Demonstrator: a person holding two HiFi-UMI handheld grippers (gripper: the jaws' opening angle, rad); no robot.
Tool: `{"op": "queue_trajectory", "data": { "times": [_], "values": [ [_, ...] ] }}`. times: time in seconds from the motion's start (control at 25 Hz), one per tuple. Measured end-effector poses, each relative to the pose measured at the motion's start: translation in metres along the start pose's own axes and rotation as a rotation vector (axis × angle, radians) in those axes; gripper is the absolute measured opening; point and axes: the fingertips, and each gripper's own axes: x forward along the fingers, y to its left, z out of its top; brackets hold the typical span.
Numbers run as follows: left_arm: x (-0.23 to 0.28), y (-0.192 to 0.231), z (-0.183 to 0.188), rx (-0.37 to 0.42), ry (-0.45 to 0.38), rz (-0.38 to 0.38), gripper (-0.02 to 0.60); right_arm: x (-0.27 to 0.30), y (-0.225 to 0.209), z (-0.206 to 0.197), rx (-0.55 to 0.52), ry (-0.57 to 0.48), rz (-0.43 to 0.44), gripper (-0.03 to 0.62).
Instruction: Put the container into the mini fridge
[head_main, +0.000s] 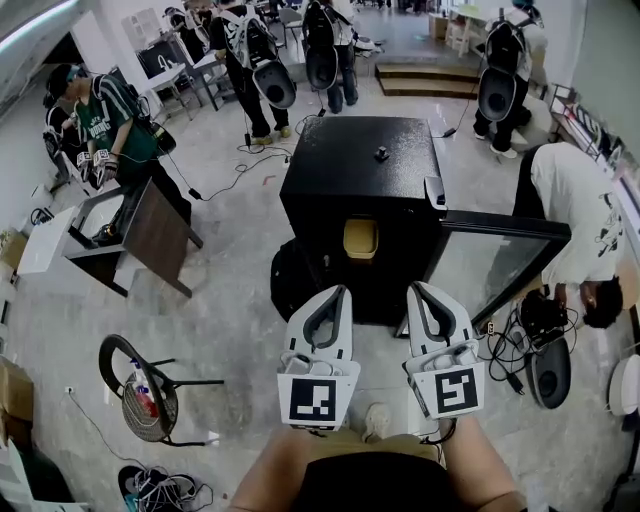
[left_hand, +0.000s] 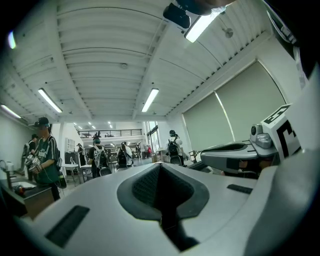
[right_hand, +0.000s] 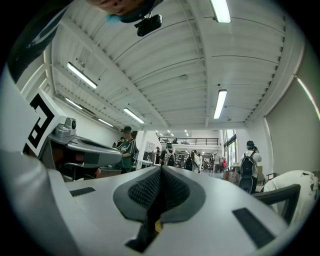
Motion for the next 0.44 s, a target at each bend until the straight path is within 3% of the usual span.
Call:
{"op": "queue_trajectory", "data": {
  "times": [0.44],
  "values": [
    [0.012, 0.002, -0.010, -0.011, 0.001, -0.010, 0.023, 0.011, -0.004, -0.008, 0.000, -0.004, 0.004, 0.035]
  ]
}}
